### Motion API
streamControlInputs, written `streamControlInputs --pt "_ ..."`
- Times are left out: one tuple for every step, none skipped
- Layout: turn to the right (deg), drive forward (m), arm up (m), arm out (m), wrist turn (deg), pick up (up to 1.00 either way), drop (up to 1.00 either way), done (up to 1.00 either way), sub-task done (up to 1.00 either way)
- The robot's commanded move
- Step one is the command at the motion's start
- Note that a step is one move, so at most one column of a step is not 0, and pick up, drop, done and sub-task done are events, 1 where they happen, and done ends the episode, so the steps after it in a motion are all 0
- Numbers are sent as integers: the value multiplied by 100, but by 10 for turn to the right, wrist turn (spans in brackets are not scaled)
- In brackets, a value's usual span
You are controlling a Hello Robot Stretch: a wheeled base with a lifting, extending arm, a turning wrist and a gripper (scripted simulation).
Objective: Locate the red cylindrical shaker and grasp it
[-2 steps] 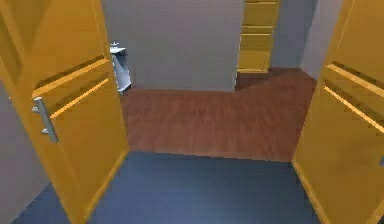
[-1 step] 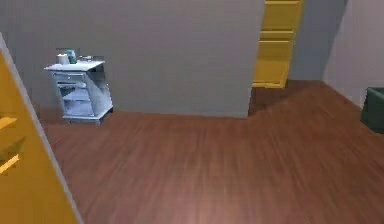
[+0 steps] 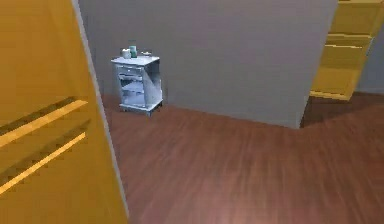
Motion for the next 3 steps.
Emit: streamControlInputs --pt "0 15 0 0 0 0 0 0 0" --pt "0 100 0 0 0 0 0 0 0" --pt "-150 0 0 0 0 0 0 0 0"
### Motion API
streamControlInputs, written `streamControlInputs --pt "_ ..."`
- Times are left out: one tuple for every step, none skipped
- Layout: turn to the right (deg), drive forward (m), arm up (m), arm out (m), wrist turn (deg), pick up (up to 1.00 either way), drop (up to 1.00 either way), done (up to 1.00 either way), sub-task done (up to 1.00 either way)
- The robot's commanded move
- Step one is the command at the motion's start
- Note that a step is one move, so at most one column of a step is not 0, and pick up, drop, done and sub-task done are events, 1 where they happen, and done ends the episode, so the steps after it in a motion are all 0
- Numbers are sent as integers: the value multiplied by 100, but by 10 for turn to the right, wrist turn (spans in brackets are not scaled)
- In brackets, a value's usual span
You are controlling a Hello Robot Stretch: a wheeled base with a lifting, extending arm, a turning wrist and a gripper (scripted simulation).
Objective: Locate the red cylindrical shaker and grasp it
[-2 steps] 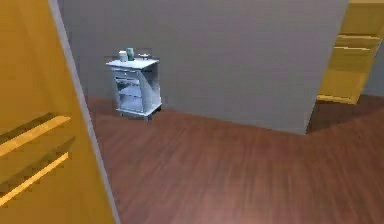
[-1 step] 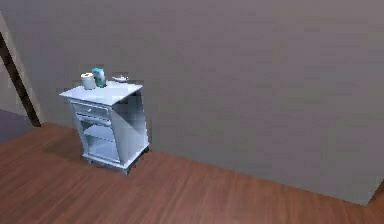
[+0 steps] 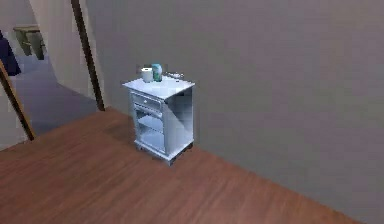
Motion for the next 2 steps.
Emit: streamControlInputs --pt "0 15 0 0 0 0 0 0 0" --pt "-300 0 0 0 0 0 0 0 0"
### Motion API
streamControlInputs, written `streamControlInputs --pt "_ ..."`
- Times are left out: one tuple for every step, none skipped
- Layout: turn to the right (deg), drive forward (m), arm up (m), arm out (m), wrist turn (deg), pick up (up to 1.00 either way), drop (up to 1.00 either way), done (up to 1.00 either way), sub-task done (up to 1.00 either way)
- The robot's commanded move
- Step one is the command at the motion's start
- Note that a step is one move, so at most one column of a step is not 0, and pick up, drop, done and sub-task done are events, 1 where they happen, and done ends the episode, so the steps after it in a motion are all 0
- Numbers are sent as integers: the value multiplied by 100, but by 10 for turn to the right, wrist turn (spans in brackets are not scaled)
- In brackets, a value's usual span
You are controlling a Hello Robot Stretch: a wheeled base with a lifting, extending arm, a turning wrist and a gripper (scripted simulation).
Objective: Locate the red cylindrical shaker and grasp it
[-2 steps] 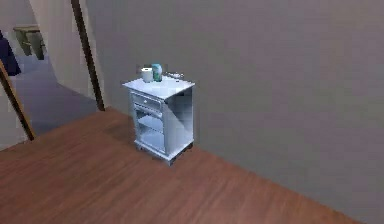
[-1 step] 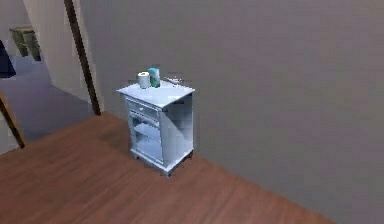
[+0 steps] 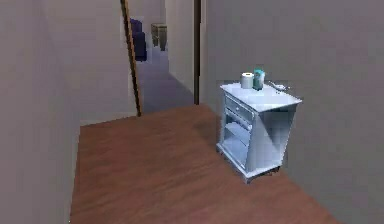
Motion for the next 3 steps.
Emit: streamControlInputs --pt "0 100 0 0 0 0 0 0 0" --pt "-30 0 0 0 0 0 0 0 0" --pt "-120 0 0 0 0 0 0 0 0"
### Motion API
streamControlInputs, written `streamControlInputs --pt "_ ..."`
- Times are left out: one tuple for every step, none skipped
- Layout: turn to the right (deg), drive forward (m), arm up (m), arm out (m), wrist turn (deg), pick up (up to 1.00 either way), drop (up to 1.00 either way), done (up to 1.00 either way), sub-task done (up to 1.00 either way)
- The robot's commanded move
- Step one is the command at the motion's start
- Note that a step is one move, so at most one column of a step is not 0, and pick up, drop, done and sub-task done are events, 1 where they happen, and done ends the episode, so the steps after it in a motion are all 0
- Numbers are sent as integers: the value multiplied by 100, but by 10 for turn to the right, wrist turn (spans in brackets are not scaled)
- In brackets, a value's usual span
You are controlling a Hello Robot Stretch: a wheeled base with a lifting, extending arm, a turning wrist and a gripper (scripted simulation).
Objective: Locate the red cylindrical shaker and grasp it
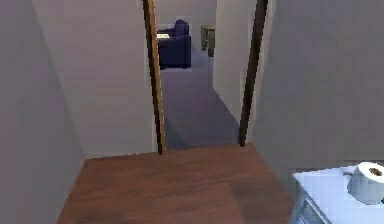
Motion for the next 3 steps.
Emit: streamControlInputs --pt "0 80 0 0 0 0 0 0 0" --pt "60 0 0 0 0 0 0 0 0" --pt "0 80 0 0 0 0 0 0 0"
